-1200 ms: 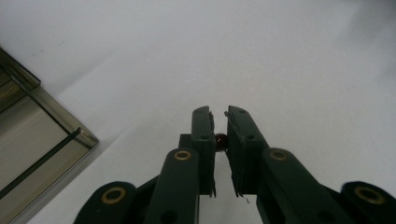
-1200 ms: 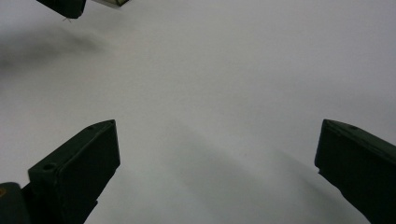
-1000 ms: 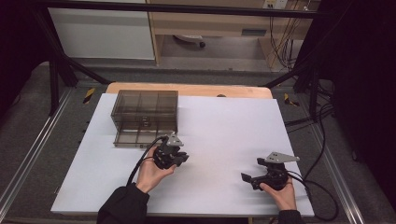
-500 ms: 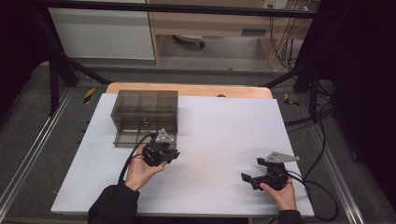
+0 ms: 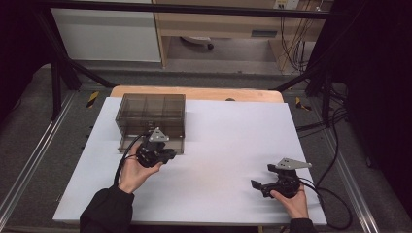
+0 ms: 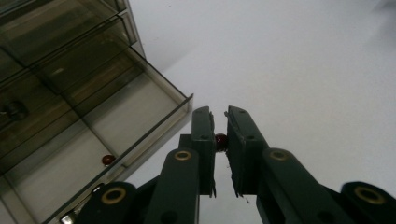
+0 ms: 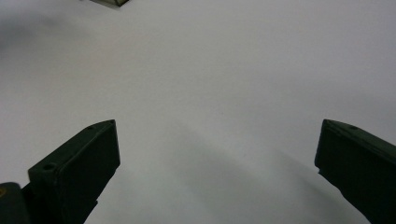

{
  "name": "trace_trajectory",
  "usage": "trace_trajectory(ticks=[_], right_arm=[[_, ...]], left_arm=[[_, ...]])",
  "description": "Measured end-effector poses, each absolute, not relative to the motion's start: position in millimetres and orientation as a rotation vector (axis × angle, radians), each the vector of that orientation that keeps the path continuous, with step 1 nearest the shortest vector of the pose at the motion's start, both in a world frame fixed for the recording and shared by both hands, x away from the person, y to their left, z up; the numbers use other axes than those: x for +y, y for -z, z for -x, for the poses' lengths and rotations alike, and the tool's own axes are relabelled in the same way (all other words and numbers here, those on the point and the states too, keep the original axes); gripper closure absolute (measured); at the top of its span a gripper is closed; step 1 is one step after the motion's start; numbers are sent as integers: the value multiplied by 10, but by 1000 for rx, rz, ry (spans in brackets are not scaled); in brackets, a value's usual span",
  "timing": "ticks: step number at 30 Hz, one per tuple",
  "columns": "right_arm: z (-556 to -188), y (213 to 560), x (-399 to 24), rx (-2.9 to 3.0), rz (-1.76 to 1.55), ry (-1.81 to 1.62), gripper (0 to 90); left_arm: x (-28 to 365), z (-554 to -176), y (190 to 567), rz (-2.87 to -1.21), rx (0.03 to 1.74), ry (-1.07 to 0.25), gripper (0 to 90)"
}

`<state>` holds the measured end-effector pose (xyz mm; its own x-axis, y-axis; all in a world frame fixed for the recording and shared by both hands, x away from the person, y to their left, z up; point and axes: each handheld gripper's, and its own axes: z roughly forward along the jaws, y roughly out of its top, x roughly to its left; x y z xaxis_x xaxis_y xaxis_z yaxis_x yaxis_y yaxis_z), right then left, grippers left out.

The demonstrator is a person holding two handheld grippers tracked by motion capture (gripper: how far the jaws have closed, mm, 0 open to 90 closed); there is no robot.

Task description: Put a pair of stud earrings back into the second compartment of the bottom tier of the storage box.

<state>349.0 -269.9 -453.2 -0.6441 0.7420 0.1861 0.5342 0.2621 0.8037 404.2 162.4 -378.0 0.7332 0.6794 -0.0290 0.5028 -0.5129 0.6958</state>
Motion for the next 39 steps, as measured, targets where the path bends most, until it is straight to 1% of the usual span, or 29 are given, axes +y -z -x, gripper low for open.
trace_trajectory(ticks=[11,21,27,39], right_arm=[[-3491,4534,-2698,2307,-1187,-1322,8],[-3490,4534,-2698,2304,-1189,-1323,7],[-3490,4533,-2698,2303,-1190,-1323,8],[-3489,4531,-2700,2303,-1191,-1322,7]], left_arm=[[1810,-4226,3785,-2199,965,-353,810],[1912,-4352,3812,-2197,993,-377,810],[1952,-4414,3833,-2178,1010,-388,810],[1986,-4548,3943,-2190,1054,-406,810]])
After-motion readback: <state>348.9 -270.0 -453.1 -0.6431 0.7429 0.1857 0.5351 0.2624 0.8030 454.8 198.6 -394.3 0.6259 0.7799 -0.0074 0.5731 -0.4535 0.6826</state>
